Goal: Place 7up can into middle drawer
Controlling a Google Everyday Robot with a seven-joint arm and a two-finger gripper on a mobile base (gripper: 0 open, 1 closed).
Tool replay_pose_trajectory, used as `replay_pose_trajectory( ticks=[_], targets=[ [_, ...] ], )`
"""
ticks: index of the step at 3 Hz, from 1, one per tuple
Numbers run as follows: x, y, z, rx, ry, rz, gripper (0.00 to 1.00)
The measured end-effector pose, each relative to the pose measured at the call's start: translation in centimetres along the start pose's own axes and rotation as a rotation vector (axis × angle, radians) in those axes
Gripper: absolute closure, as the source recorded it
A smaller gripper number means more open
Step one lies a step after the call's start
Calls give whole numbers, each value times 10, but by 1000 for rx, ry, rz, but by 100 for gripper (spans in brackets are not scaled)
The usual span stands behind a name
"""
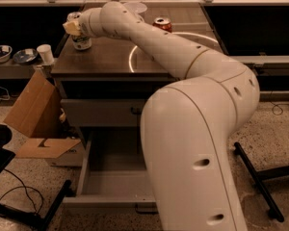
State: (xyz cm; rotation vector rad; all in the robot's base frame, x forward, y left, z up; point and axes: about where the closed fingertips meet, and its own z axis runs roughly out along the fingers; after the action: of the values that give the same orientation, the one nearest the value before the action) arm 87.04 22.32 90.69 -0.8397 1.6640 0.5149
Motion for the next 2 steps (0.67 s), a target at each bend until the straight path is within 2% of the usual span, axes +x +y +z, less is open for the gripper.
replay_pose_trajectory(
  ticks=[1, 2],
  targets=[
    [-1, 2, -6, -8, 4, -6, 87],
    [-14, 0, -36, -7, -23, -22, 100]
  ],
)
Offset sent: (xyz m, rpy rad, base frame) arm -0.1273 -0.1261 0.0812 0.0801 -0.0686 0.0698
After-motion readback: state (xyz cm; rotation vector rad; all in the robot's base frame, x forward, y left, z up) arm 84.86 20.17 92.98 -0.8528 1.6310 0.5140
